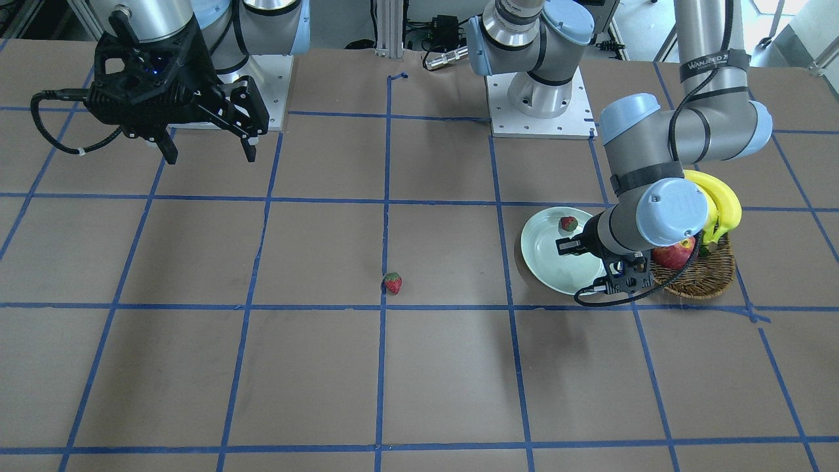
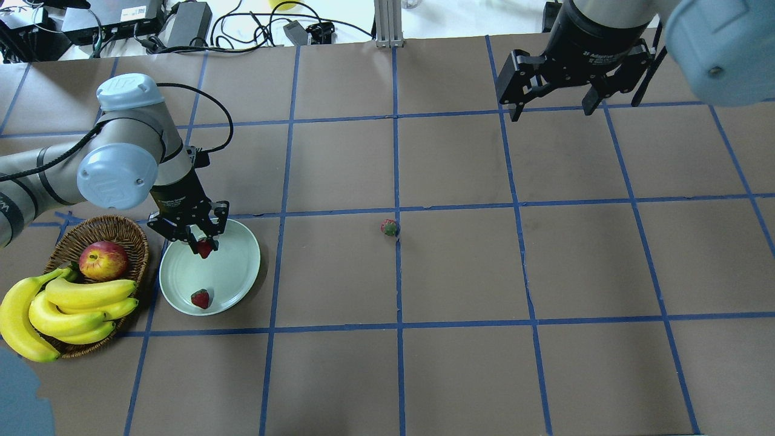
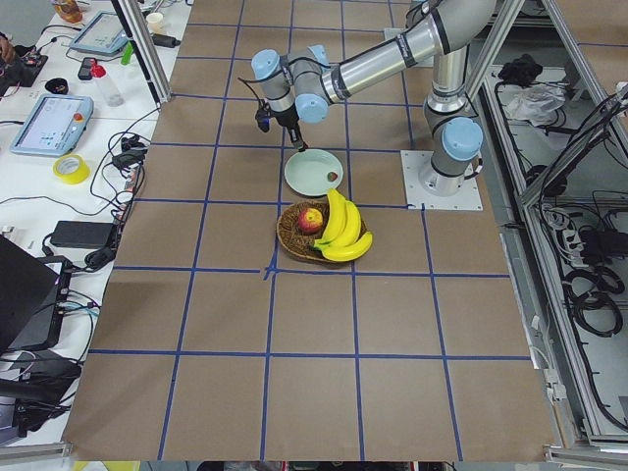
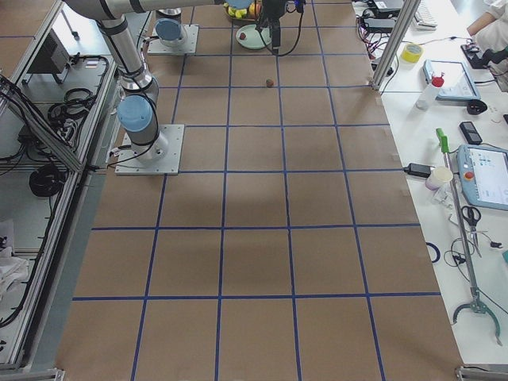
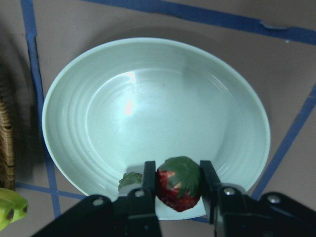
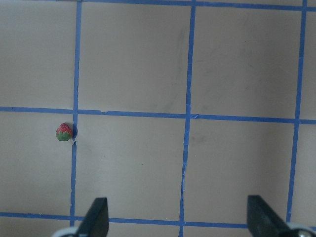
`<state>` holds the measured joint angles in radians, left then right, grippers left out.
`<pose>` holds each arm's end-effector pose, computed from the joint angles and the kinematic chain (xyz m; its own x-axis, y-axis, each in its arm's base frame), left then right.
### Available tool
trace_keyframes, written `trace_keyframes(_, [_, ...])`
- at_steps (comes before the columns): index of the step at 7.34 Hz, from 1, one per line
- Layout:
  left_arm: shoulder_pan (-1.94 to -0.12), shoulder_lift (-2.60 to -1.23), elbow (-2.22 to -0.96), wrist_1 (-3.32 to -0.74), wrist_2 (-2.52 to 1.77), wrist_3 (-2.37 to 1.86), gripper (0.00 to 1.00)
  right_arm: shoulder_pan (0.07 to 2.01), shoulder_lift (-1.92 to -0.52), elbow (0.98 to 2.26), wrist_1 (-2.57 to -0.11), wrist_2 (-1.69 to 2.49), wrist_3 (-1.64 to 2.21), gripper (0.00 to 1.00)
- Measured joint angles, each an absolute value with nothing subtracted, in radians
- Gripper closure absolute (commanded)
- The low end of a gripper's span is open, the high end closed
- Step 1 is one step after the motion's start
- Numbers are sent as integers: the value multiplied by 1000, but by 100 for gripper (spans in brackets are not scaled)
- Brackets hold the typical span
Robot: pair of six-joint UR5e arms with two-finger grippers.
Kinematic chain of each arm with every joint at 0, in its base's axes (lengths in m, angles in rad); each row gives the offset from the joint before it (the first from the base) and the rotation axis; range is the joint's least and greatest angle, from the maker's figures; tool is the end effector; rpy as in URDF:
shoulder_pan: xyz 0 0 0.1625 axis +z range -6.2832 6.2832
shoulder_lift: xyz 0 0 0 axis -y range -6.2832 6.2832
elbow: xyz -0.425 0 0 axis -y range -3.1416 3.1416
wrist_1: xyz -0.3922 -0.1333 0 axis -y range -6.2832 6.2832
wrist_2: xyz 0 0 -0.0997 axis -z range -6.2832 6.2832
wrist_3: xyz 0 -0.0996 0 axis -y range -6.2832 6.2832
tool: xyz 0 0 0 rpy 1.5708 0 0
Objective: Collect all strawberries into plate
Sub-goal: 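Lower the strawberry into the plate and open the left gripper, then reach the left gripper to the last strawberry and grasp it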
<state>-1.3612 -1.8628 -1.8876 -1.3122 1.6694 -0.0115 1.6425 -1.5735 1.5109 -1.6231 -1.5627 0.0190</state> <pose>-0.0160 -0.5184 0.2179 -0.9781 -0.1846 -0.0964 -0.2067 0.9167 0.3420 0.1696 -0.4898 0.5245 -0.9985 -0.0537 -0.0102 -0.0522 0.9921 -0.1145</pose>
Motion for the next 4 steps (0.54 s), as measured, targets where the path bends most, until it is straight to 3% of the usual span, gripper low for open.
trace_keyframes(4, [-1382,-1852,-1864,-1301,1615,-9,0,1644,-1573,1513,-1644,-1567,18,0])
